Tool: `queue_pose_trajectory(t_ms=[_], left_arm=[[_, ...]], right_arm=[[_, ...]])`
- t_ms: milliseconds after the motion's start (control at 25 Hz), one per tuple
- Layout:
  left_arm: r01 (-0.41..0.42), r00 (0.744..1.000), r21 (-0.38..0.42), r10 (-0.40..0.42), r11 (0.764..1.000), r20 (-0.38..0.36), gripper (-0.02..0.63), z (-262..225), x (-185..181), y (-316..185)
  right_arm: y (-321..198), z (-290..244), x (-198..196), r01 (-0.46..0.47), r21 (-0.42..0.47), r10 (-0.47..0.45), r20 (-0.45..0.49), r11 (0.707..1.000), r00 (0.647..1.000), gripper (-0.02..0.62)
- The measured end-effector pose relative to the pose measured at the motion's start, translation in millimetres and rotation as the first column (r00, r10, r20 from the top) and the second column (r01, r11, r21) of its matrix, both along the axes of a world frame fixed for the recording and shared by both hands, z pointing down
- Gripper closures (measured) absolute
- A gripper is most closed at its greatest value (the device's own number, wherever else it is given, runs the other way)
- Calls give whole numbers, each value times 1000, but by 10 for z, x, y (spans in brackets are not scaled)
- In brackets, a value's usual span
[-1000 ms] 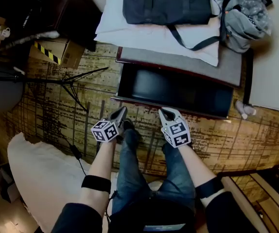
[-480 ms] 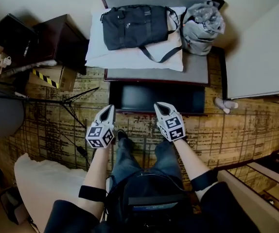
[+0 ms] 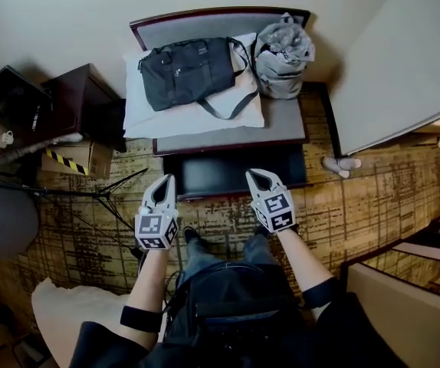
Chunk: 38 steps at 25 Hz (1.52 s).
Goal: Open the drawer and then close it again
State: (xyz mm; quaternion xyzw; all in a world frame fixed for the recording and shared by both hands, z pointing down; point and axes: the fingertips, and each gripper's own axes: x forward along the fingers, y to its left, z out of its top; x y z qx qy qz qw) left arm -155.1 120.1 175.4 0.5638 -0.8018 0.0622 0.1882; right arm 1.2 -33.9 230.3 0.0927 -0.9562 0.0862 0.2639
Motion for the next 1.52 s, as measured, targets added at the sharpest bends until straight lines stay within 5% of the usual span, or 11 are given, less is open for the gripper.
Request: queue_pose_trajectory(t_ms=[240,920,1520], left_arm=[[-105,992,-4,105,994,69,603,-227,328,-95],[-150,987,41,147,988,67,603,-375,746,-184],[-292,955,-33,293,956,52,603,-115,1112,-438]], right_arm=[[-150,-294,241,-72,42,70,43,997,997,592],[-247,-315,825,-157,39,155,48,987,987,592],[160,526,1094,-140,-70,133,-94,988,987,592]])
